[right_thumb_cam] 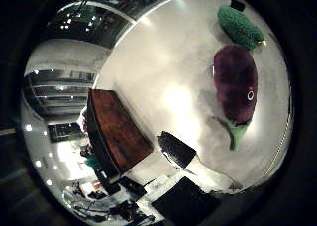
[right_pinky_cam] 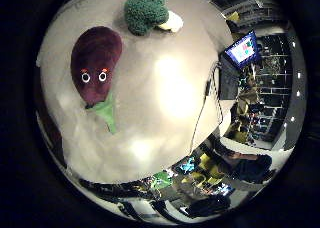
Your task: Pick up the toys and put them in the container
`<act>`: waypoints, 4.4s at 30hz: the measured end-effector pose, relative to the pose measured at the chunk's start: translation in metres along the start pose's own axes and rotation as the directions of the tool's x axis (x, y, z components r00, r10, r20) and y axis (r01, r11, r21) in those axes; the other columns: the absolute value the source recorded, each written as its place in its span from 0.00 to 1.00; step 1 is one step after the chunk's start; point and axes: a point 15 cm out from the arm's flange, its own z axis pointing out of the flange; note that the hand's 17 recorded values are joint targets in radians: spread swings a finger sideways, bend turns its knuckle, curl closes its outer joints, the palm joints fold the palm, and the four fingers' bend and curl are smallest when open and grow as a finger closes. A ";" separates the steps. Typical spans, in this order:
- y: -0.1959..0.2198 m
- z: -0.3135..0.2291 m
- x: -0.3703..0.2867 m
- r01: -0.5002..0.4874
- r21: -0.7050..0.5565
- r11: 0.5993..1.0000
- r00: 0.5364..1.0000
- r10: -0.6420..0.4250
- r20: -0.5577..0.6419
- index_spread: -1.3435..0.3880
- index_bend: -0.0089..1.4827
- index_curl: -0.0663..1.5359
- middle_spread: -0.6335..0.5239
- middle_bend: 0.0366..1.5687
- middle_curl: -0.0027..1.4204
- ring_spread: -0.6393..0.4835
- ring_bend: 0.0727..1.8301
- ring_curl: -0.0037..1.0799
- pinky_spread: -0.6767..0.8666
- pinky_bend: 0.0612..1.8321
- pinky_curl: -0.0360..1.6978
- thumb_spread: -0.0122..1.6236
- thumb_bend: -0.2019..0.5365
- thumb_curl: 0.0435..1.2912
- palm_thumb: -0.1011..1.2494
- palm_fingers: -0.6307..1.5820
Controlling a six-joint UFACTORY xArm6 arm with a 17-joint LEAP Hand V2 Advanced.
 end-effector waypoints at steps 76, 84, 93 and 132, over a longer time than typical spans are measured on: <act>0.161 -0.201 -0.255 0.380 -0.070 0.922 0.916 -0.364 0.169 0.66 0.79 0.46 0.46 0.83 0.41 0.42 0.77 0.50 0.31 0.66 0.46 0.64 0.24 0.32 0.70 0.84; 0.196 -0.170 -0.357 0.471 0.024 0.882 0.863 -0.467 0.191 0.66 0.79 0.45 0.46 0.84 0.40 0.42 0.77 0.50 0.31 0.65 0.48 0.65 0.25 0.33 0.72 0.84; 0.200 -0.133 -0.441 0.562 0.138 0.816 0.792 -0.579 0.196 0.66 0.79 0.45 0.47 0.84 0.40 0.43 0.77 0.50 0.29 0.62 0.50 0.64 0.25 0.34 0.73 0.84; 0.100 -0.127 -0.244 0.680 0.028 0.732 0.731 -0.681 0.045 0.53 0.11 0.20 0.58 0.12 0.21 0.72 0.13 0.21 0.71 0.20 0.20 0.60 0.24 0.21 0.48 0.31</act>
